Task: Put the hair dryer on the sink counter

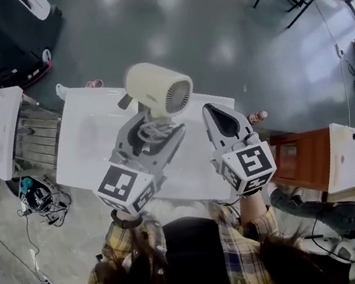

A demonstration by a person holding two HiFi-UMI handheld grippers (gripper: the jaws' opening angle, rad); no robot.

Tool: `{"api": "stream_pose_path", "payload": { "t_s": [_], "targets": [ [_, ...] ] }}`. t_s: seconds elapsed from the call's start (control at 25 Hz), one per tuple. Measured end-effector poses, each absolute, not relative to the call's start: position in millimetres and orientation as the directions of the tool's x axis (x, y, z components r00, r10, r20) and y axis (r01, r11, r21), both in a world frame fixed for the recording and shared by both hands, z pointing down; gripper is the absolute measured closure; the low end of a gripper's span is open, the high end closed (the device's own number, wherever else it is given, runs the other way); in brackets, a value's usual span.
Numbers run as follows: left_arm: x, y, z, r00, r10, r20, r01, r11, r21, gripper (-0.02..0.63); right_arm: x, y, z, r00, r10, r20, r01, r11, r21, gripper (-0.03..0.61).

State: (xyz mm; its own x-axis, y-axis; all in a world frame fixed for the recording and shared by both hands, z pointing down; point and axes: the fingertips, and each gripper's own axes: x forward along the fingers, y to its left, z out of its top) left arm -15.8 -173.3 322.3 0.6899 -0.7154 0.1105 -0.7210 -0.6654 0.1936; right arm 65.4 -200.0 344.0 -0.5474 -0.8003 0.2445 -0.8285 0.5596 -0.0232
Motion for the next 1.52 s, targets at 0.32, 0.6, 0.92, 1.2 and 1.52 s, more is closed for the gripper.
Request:
{"api": "stream_pose_path", "payload": {
  "t_s": [0.32,0.6,0.92,1.2,1.52],
  "targets": [
    [-9,-187,333,0.741,-0.650,0.165,-0.671,-0.723,0.164,0.336,74,-217,347,-0.504,-0.828,0.245,-0.861,0.502,-0.078,0.563],
    [3,-199,339,0.766,-0.613,0.194,-0.640,-0.754,0.145,0.336,89,-224,346,-0.478,-0.847,0.230,-0.878,0.466,-0.108,0.563],
    [24,-210,368,0.787,-0.519,0.333,-0.577,-0.810,0.103,0.336,112,-226,351,-0.435,-0.870,0.230,-0.900,0.418,-0.121,0.563],
    [47,-217,402,0.767,-0.448,0.460,-0.510,-0.860,0.013,0.336,133,-223,365,-0.406,-0.880,0.246,-0.913,0.381,-0.143,0.563],
    [70,-226,449,0.712,-0.386,0.587,-0.446,-0.894,-0.048,0.336,151,-215,391,-0.383,-0.871,0.308,-0.924,0.351,-0.154,0.563]
  ]
}}
